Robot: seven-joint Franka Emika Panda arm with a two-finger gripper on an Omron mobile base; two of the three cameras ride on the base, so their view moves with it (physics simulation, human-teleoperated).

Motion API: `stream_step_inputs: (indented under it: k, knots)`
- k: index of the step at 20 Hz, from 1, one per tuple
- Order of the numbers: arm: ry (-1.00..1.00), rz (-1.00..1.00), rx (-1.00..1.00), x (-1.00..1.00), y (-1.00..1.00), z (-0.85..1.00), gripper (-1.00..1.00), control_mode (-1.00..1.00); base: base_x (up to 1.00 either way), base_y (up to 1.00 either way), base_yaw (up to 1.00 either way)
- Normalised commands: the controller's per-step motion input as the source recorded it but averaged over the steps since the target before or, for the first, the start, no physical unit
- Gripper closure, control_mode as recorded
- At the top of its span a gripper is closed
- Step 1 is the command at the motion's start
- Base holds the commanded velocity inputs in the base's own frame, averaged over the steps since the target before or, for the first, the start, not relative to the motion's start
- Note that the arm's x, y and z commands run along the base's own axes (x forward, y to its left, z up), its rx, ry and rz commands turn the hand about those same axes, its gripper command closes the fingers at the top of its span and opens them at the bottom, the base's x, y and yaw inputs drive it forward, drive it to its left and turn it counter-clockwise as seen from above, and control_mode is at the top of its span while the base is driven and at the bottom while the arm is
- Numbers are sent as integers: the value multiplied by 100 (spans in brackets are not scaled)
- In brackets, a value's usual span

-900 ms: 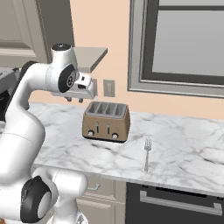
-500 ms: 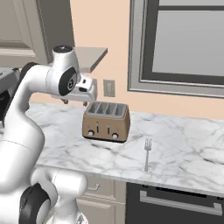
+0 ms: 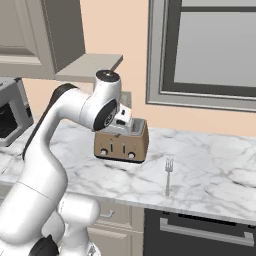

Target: Take the fork and place it on the left side of the plate. Then take the spoon and place it on the right side of the plate. Make sure they're directly next to the plate.

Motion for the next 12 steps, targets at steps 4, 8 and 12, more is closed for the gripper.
stream_step_inputs:
  k: [4,8,12]
  knots:
    - [1,0,9,-7,-83,-35,-100,-100,0,0,0]
    - [9,0,6,7,-76,-44,-100,-100,0,0,0]
    - [6,0,1,23,-56,-50,-100,-100,0,0,0]
